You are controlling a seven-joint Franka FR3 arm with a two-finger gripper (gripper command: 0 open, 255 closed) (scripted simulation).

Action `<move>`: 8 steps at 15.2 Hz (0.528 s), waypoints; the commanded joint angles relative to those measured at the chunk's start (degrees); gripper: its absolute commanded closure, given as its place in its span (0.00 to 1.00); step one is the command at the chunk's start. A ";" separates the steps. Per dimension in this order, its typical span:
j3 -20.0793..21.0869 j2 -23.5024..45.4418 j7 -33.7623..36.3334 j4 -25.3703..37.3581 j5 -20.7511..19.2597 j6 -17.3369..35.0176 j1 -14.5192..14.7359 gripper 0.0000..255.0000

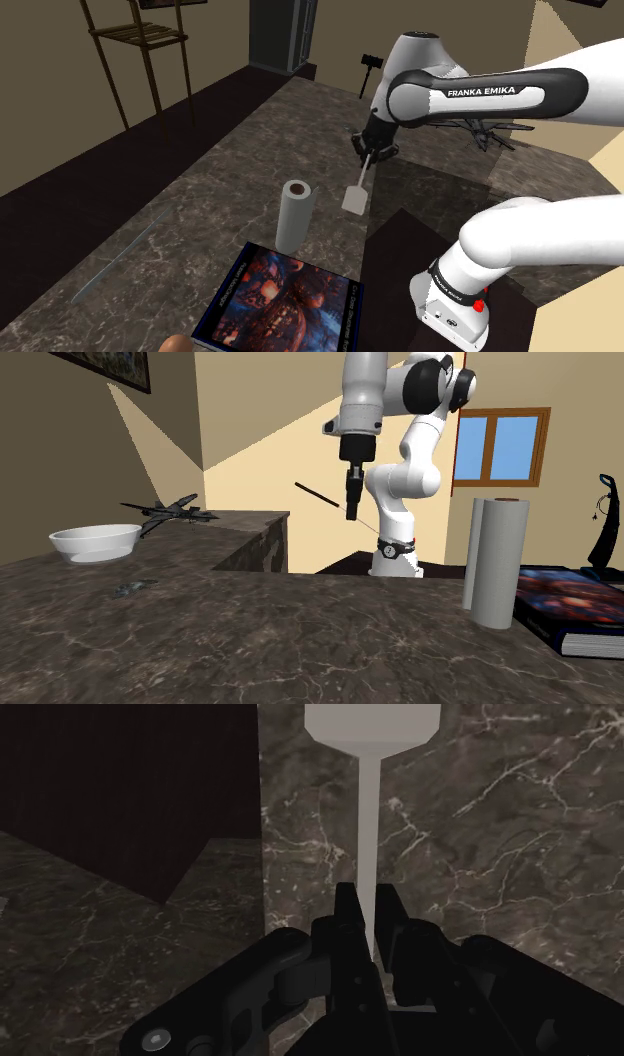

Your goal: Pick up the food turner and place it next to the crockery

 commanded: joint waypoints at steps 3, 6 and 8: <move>-2.52 4.02 -3.35 2.62 -2.54 1.31 -3.00 1.00; -4.78 8.60 -6.37 5.62 -4.84 2.85 -5.69 1.00; -6.18 11.80 -8.24 7.95 -6.23 3.69 -7.29 1.00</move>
